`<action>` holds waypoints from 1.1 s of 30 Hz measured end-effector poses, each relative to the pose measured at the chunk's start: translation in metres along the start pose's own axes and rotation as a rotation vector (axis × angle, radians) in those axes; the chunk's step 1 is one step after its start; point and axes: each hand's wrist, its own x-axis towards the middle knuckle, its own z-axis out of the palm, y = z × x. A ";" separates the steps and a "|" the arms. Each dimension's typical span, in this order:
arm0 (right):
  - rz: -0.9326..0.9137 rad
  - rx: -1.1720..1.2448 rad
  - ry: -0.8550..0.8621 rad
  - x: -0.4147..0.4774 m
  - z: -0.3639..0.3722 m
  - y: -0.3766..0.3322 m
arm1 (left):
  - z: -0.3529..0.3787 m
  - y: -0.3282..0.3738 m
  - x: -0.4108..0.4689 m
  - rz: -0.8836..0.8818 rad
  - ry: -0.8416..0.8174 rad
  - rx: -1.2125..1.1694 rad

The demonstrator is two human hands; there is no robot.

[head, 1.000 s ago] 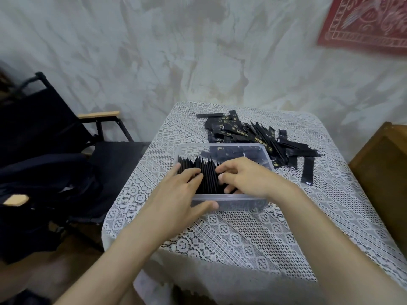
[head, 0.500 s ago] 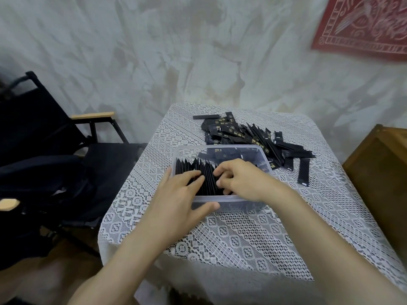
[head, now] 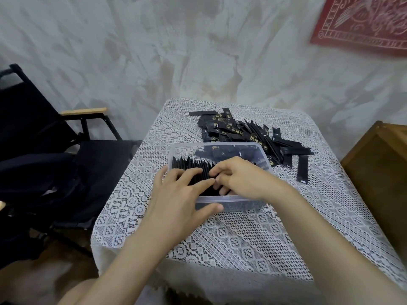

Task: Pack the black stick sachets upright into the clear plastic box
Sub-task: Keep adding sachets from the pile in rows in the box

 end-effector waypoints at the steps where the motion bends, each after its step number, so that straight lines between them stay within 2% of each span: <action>1: -0.001 -0.006 0.000 0.000 0.000 0.001 | 0.000 0.001 0.000 -0.005 -0.006 -0.001; 11: -0.013 -0.004 0.019 -0.007 0.002 0.001 | 0.001 0.002 0.000 -0.005 0.011 0.009; 13: -0.027 -0.029 0.114 -0.012 -0.004 0.004 | 0.003 0.000 0.001 -0.009 0.014 0.010; 16: -0.035 -0.049 0.366 -0.024 -0.032 0.019 | 0.005 -0.001 0.002 -0.003 0.023 0.020; 18: 0.025 0.049 0.519 -0.030 -0.054 0.039 | 0.006 -0.002 0.003 -0.003 0.020 0.037; 21: 0.184 0.106 0.658 -0.027 -0.076 0.080 | 0.007 -0.001 0.003 -0.004 0.017 0.064; 26: 0.366 -0.049 0.664 -0.005 -0.078 0.119 | 0.008 0.000 0.003 0.004 0.051 0.057; 33: 0.318 -0.322 0.660 0.043 -0.078 0.114 | 0.009 -0.002 0.002 0.011 0.055 0.048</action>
